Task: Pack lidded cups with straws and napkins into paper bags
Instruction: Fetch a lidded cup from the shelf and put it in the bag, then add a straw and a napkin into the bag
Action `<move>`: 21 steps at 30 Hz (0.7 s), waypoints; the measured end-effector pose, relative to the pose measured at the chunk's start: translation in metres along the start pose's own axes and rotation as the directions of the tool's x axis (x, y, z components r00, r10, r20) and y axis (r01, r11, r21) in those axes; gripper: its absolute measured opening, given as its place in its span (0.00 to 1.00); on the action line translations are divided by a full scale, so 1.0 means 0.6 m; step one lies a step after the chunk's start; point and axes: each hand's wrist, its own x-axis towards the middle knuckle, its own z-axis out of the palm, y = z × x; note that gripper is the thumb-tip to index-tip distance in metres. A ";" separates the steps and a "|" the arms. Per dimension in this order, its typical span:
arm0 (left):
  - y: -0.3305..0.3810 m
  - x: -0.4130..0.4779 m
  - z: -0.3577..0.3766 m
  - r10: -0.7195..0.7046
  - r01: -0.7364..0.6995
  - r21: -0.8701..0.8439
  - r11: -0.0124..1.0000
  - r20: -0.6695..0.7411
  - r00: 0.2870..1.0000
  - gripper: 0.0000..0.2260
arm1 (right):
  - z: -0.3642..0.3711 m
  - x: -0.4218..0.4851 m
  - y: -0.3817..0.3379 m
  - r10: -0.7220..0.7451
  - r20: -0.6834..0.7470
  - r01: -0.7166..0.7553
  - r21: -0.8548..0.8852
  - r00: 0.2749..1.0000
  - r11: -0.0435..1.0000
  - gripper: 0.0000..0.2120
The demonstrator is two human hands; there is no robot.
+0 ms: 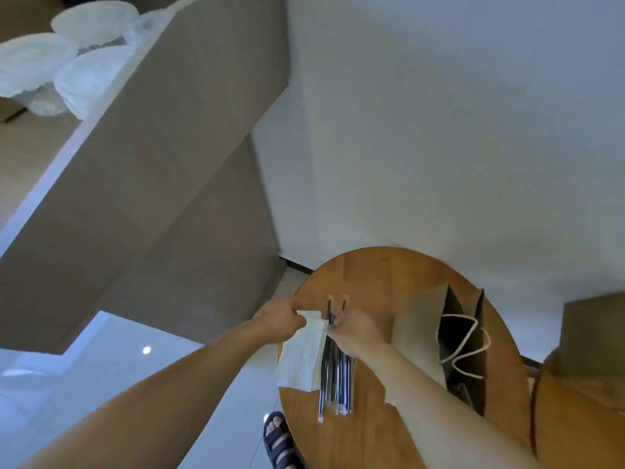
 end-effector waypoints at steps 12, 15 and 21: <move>-0.132 0.066 0.076 -0.162 0.162 -0.103 0.981 0.014 0.987 0.16 | 0.191 0.133 0.058 0.256 -0.116 -0.249 0.071 0.960 0.966 0.22; -0.135 0.076 0.082 -0.165 0.166 -0.122 0.978 0.018 0.986 0.16 | 0.200 0.154 0.065 0.275 -0.130 -0.267 0.074 0.953 0.961 0.18; -0.140 0.076 0.085 -0.178 0.180 -0.164 0.970 0.023 0.984 0.17 | 0.212 0.166 0.066 0.278 -0.201 -0.282 0.012 0.939 0.959 0.14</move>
